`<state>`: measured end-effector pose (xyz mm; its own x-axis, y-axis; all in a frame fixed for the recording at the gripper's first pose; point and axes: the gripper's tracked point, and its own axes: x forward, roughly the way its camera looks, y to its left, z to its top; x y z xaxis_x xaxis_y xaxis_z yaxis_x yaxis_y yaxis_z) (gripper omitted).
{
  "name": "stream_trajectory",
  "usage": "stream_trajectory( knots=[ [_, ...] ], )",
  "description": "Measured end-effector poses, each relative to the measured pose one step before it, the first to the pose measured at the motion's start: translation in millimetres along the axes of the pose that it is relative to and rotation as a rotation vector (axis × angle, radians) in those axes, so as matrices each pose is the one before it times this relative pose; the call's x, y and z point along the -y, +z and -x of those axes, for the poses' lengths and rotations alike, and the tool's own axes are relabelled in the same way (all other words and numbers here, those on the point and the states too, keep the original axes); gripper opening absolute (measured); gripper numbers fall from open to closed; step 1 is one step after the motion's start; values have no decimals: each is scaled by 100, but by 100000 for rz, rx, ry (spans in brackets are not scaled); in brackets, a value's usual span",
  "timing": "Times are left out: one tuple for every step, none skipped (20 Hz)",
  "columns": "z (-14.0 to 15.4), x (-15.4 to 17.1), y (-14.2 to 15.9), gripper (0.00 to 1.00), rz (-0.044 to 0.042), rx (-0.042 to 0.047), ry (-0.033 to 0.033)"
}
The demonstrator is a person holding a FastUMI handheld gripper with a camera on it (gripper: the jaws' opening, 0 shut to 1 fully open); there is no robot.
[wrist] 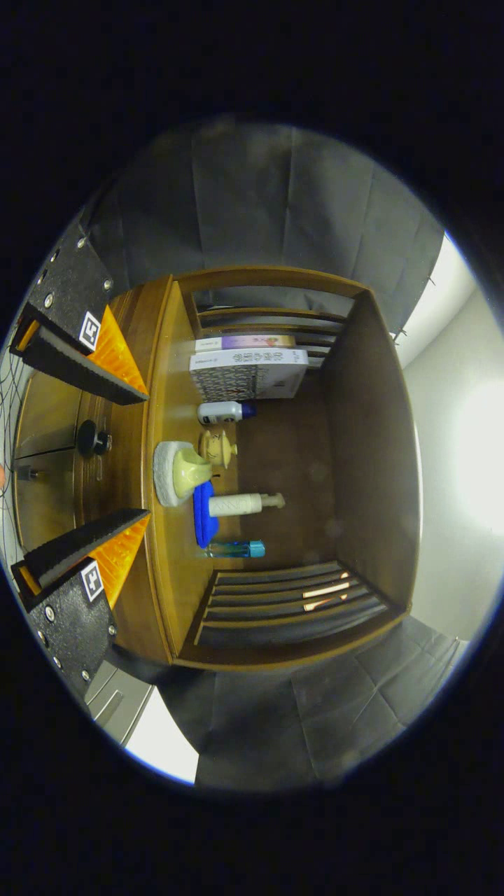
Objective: Pull open the drawer, take out the items inside it, and place them on the countertop above the cabinet.
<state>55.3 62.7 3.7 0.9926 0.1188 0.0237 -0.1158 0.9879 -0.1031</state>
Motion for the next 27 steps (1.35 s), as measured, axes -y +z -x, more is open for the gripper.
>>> stream_trajectory(
  knots=[
    [860, 562, 651, 93, 457, 994, -551],
    [765, 456, 611, 93, 455, 651, -512],
    [650, 296, 400, 93, 329, 642, -298],
    [733, 168, 176, 93, 411, 428, 67],
    [715, 180, 256, 93, 864, 697, 32],
    [729, 488, 232, 93, 1811, 1155, -1325],
    [768, 358, -182, 93, 1126, -290, -1215],
    [754, -260, -283, 93, -713, -1099, 536],
    [673, -517, -394, 93, -1557, -978, 464],
    [717, -75, -287, 93, -1798, -720, 139],
    [641, -120, -110, 93, -1050, 165, 41],
    [406, 274, -89, 93, 772, 218, -1116],
    [307, 389, -130, 93, 1393, 18, -1107],
    [311, -177, -95, 93, 516, 122, 75],
    [138, -130, -68, 93, -169, -355, 250],
    [43, 42, -99, 93, -641, -285, 144],
    [22, 13, 32, 93, -766, -268, 134],
    [-113, 42, 35, 93, -669, -257, 95],
    [0, 154, 122, 93, -424, 26, -259],
    [-31, 152, 91, 93, -441, -18, -331],
    [-38, 78, 75, 93, -331, 20, -127],
    [80, 102, 42, 93, -7, 33, -277],
    [15, 166, 65, 93, 252, 226, -329],
    [-2, 63, -7, 93, 350, 327, -238],
    [-37, 115, -33, 93, 240, 25, -137],
    [-7, 41, -176, 93, -16, -182, -169],
    [20, -14, -59, 93, -122, -183, 147]
  ],
)
